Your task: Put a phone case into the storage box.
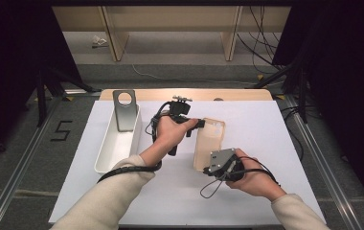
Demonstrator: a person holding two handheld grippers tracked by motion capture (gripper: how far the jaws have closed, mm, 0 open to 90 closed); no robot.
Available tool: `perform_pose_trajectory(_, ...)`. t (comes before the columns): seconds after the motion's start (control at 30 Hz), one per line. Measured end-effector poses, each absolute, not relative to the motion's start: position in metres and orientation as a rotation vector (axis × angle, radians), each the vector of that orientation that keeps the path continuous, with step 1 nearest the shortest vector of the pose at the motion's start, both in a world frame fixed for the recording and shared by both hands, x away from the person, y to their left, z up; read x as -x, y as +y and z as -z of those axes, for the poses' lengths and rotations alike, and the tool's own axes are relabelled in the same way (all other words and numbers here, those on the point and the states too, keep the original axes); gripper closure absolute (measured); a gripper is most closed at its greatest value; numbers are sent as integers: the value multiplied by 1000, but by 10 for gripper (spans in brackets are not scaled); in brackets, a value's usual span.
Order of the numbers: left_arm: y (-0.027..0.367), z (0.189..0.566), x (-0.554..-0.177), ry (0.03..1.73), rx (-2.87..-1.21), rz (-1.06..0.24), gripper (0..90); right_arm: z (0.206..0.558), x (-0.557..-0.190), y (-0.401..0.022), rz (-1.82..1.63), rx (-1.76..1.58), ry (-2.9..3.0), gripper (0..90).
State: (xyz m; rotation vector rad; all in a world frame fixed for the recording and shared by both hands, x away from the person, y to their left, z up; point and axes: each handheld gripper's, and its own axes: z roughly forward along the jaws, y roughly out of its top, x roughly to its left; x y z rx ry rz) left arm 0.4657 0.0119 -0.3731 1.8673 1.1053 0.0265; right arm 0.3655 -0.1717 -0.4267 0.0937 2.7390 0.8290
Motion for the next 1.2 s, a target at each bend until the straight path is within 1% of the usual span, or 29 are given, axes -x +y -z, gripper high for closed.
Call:
perform_pose_trajectory(0.23,10,369,-463,1080,-1863,-16,824,429,-367,-172,-809,-98,2749,877)
perform_pose_trajectory(0.3,10,368,-462,1058,-1870,-35,829,429,-368,-172,-809,-120,2733,870)
perform_pose_trajectory(0.37,9,366,-460,1034,-1888,-89,831,429,-368,-173,-821,-158,2725,779)
perform_pose_trajectory(0.47,12,365,-460,1020,-1868,-98,831,427,-370,-177,-849,-227,2681,643)
perform_pose_trajectory(0.53,14,365,-460,996,-1868,-131,831,425,-372,-180,-878,-292,2648,548)
perform_pose_trajectory(0.7,22,363,-458,961,-1853,-179,831,419,-374,-188,-965,-439,2569,408)
perform_pose_trajectory(0.77,26,362,-457,950,-1841,-196,831,417,-376,-193,-1022,-514,2526,373)
perform_pose_trajectory(0.83,30,360,-456,947,-1835,-209,831,415,-377,-198,-1054,-581,2494,319)
perform_pose_trajectory(0.93,37,358,-456,942,-1822,-223,831,412,-379,-205,-1111,-682,2427,273)
perform_pose_trajectory(1.07,46,355,-456,940,-1795,-242,831,410,-380,-212,-1150,-729,2389,231)
perform_pose_trajectory(1.2,54,351,-455,934,-1782,-259,830,411,-380,-216,-1169,-768,2376,211)
